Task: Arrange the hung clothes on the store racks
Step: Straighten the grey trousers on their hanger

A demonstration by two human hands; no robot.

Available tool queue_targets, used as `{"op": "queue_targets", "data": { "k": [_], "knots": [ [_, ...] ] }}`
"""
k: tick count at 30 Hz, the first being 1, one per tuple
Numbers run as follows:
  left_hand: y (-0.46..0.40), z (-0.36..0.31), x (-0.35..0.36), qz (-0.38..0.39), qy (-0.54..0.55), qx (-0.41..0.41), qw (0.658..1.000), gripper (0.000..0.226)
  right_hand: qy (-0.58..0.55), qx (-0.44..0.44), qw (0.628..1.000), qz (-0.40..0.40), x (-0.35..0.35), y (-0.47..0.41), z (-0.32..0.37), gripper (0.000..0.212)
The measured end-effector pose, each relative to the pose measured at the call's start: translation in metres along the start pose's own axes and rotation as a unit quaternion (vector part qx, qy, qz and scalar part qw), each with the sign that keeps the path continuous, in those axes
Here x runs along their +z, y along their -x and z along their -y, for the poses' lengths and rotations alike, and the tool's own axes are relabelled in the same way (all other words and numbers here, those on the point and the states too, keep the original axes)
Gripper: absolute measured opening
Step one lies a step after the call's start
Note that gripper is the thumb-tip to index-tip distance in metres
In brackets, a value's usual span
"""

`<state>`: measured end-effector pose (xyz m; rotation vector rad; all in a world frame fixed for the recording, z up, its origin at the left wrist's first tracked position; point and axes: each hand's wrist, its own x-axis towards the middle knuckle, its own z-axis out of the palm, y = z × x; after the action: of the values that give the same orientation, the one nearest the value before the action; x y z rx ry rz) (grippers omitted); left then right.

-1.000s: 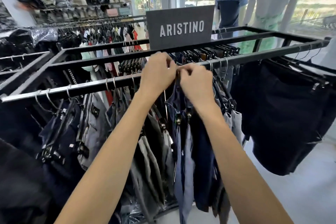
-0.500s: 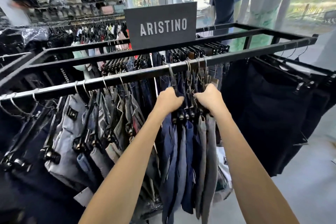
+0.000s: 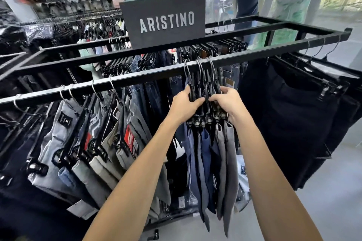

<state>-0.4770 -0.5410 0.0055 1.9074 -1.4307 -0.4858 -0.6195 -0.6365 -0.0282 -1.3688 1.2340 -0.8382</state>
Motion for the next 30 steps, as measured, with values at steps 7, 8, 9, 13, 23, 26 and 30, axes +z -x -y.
{"op": "queue_targets", "data": {
  "k": [7,8,9,13,23,26,30],
  "knots": [
    [-0.008,0.009,0.007,0.013,-0.046,-0.036,0.998,0.096,0.010,-0.014,1.000,-0.008,0.003,0.008,0.008,0.082],
    [-0.009,0.009,0.009,0.008,-0.058,-0.039,0.998,0.095,0.008,-0.014,1.000,-0.009,0.002,0.006,0.007,0.083],
    [-0.008,0.009,0.010,-0.005,-0.086,-0.037,0.996,0.093,0.005,-0.016,1.000,-0.008,0.001,0.002,0.004,0.086],
    [0.003,-0.005,0.015,-0.175,-0.252,0.011,0.952,0.083,0.020,-0.021,0.999,-0.016,-0.012,0.019,0.015,0.084],
    [0.001,-0.067,0.015,-0.131,-0.109,0.134,0.976,0.027,0.045,-0.049,0.997,-0.028,-0.039,0.058,0.051,0.046],
    [-0.005,-0.087,0.018,0.018,0.075,0.020,0.997,0.044,0.054,-0.077,0.995,-0.033,-0.052,0.075,0.053,0.016],
    [-0.006,-0.096,0.043,0.143,0.361,-0.095,0.917,0.038,0.082,-0.097,0.991,-0.029,-0.077,0.092,0.045,0.044]
  ]
}}
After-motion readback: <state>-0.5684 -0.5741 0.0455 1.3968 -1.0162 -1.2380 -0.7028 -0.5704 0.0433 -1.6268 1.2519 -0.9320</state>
